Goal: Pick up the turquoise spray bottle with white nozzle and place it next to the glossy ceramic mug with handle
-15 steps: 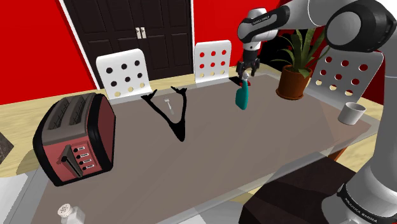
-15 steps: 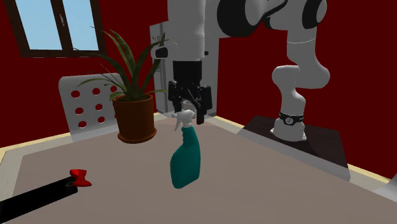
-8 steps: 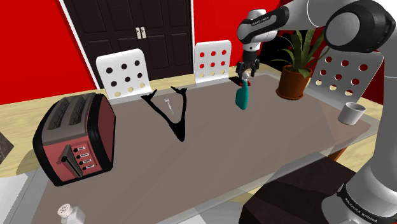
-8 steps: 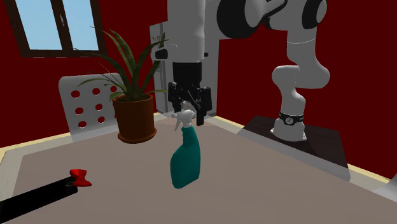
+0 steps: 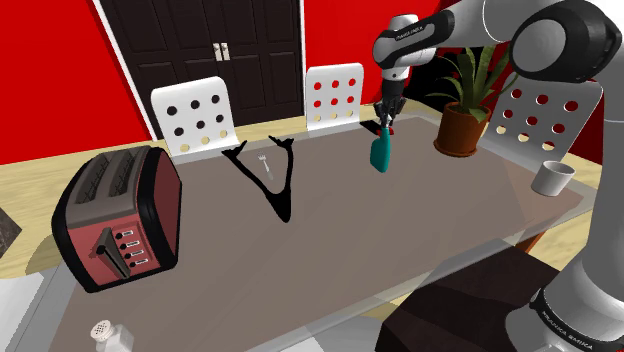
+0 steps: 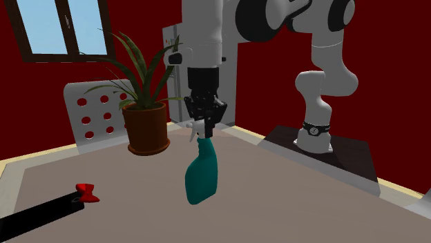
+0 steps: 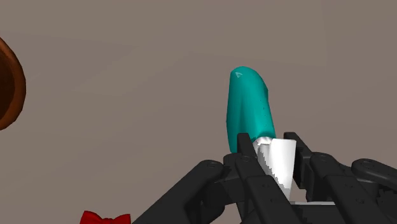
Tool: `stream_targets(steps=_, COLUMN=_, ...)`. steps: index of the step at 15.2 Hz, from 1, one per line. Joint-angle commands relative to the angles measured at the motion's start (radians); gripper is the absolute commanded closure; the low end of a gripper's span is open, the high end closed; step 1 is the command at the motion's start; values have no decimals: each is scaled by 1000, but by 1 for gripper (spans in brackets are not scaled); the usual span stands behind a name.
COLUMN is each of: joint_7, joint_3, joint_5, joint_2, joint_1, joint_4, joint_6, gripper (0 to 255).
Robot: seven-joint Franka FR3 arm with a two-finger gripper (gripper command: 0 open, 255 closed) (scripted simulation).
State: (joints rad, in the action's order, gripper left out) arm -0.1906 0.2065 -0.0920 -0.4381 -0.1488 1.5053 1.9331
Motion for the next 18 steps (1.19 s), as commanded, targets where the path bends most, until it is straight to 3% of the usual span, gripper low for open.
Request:
stream_targets(steps=1, joint_7=0, joint_3=0, joint_5=0, joint_2=0, joint_1=0, joint_4=0, joint_6=0, gripper=255)
stream_targets(steps=18, joint_7=7, joint_3=4, joint_5=6, joint_2=16, joint_1=-7, joint_4=-191, joint_6=-207, gripper=255)
